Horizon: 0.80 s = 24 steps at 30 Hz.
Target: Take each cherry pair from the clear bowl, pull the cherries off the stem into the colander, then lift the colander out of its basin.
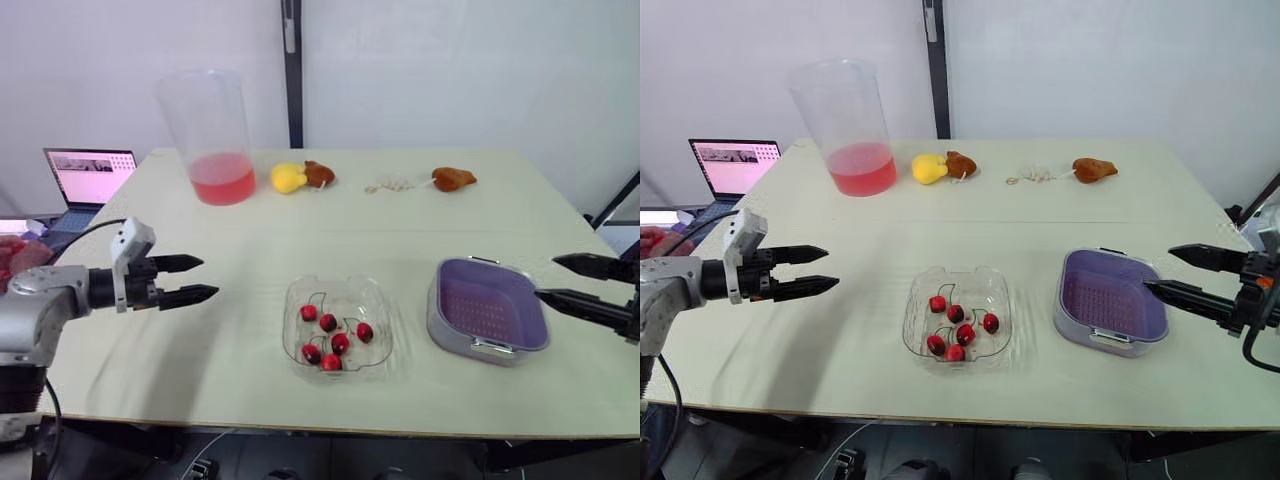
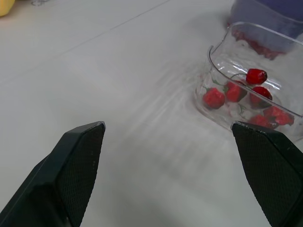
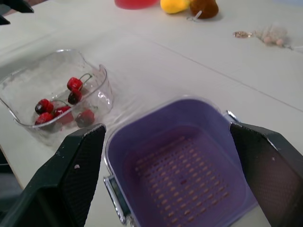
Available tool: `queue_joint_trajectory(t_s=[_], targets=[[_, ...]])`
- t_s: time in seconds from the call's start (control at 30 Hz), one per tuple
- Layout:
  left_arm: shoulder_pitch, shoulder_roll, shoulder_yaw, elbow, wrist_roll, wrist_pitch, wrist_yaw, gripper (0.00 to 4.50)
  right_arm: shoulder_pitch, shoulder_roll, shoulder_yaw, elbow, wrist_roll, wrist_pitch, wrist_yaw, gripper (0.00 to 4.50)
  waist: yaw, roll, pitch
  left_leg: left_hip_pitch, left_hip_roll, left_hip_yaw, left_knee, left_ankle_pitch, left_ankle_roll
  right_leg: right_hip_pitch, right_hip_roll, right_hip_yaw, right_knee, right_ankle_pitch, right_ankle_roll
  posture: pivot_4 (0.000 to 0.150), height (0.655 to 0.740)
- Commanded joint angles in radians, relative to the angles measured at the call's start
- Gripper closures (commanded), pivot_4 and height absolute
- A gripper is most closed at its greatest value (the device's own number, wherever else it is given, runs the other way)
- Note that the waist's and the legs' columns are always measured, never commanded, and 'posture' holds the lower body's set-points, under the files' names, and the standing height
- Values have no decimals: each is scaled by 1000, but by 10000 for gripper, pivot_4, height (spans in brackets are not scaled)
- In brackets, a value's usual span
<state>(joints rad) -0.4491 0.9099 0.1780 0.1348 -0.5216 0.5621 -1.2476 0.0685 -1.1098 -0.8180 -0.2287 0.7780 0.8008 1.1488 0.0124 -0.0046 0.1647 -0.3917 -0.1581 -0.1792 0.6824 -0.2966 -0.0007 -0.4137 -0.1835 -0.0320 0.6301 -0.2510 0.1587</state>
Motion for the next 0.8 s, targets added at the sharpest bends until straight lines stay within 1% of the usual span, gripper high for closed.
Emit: queue_joint_trajectory(t_s=[0.03,0.13,0.23,0.3,0.37,0.53,0.57,0.63,0.73,0.77,0.8], targets=[[-32,18,3,21,21,-30,-2,0,-16,2,-58,5,15,-13,5,570,0,0,0,0,0,0,0,0,0,0,0,0,0,0,0,1500,7400],[-49,-17,33,42,10,-33,47,0,-7,2,-64,10,11,-19,16,570,0,0,0,0,0,0,0,0,0,0,0,0,0,0,0,1500,7400],[-39,-26,28,30,36,-67,77,0,-7,1,-45,19,-8,-37,14,570,0,0,0,0,0,1,0,0,0,0,0,0,0,0,0,1500,7400],[-49,-60,72,33,6,-76,118,0,-29,-2,-24,31,-12,-32,-14,570,0,0,0,0,0,1,0,0,0,0,0,0,0,0,0,1500,7400],[-52,-71,97,29,-24,-37,138,0,-42,-4,-17,30,-8,-20,-31,570,0,0,0,0,0,1,0,0,0,0,0,1,0,0,0,1500,7400],[-52,-66,92,-2,-70,-26,72,0,-47,-25,-11,-58,25,52,-66,570,0,0,0,0,0,1,0,0,0,-1,0,1,0,0,0,1500,7400],[-65,-53,86,-11,-101,13,36,0,-73,-41,18,-81,26,62,-92,570,0,0,0,0,0,1,0,0,0,-1,0,1,0,0,0,1500,7400],[-68,-29,64,-53,-126,18,-53,0,-134,-79,102,-145,5,56,-149,570,-3,0,0,0,0,2,0,0,0,-1,0,1,1,0,0,1500,7400],[-61,-2,39,-98,-146,50,-103,0,-201,-121,197,-205,11,69,-175,570,-3,0,0,0,1,4,-1,0,0,-3,0,2,1,0,0,1500,7400],[-56,8,30,-114,-143,49,-116,0,-246,-138,246,-228,27,77,-185,570,-3,0,0,0,1,4,-2,0,0,-3,0,2,0,0,0,1500,7400],[-51,12,24,-136,-143,44,-125,0,-341,-160,348,-260,42,100,-207,570,-3,1,0,-1,1,4,-2,0,0,-3,0,2,0,0,0,1500,7400]])
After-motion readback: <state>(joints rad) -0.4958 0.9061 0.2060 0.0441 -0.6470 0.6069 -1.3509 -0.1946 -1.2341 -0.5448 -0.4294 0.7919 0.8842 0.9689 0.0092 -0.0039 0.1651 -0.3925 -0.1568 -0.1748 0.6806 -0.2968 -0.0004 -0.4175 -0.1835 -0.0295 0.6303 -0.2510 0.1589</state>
